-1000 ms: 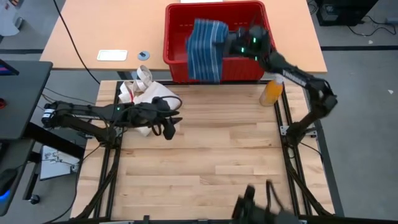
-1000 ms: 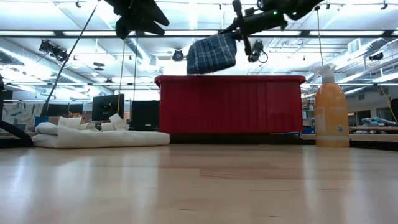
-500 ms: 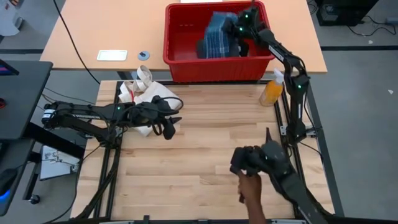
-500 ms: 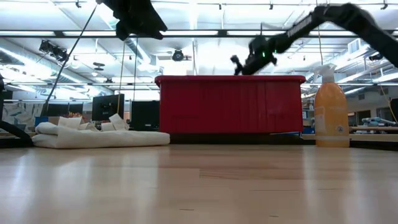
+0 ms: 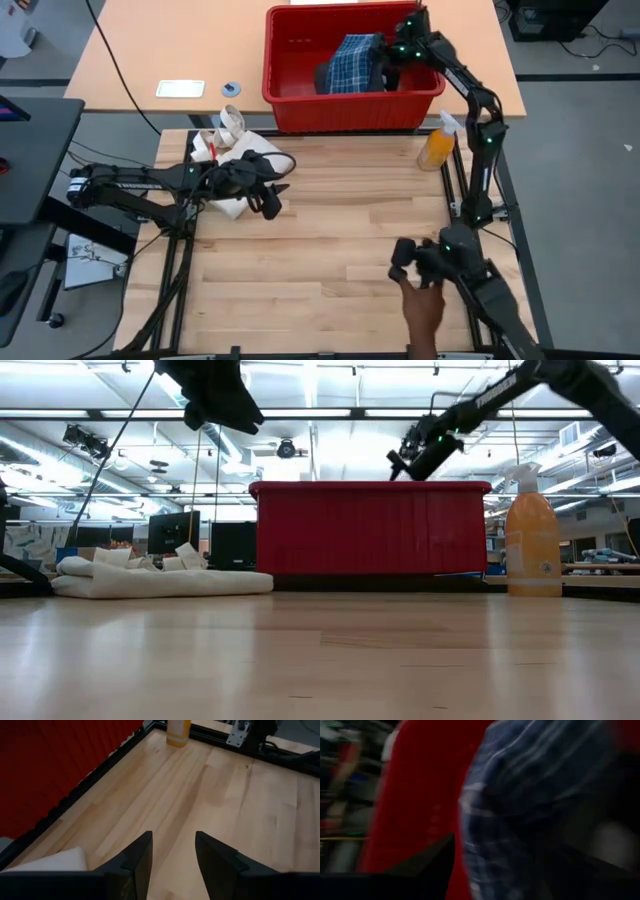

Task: Fold Laundry from Bin
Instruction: Put the blue shorts into the red organizer bin, then return to Home Position

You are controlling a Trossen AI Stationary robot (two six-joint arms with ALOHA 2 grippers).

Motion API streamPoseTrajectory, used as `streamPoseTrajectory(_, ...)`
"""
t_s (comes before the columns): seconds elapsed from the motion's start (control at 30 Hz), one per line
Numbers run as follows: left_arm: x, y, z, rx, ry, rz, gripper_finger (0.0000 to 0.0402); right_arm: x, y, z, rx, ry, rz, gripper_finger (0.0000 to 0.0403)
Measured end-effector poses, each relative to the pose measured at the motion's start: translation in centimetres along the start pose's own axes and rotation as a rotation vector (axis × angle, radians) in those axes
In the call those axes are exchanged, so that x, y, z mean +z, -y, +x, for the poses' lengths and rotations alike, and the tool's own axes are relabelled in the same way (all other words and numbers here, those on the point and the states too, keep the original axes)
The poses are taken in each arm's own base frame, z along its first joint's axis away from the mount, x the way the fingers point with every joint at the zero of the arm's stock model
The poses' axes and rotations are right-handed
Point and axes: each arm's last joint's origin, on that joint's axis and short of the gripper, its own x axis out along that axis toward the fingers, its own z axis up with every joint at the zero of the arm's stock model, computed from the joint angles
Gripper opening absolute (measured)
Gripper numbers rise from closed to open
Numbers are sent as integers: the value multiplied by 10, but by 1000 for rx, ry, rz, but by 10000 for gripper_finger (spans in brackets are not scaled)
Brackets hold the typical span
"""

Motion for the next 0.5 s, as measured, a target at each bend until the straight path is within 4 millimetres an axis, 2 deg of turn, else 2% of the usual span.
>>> streamPoseTrajectory(0.13,2,0,0,-20,17,-29,153,-4,-16,-36,-137,64,-158,274)
streamPoseTrajectory(0.3,4,2,-4,-42,33,-95,153,-17,-38,-90,-96,-17,-273,268)
streamPoseTrajectory(0.4,4,3,-15,-42,51,-82,153,-30,-55,-132,-66,-39,-385,268)
streamPoseTrajectory(0.5,2,-2,-36,-34,106,-90,153,-42,-69,-176,-46,-3,-470,268)
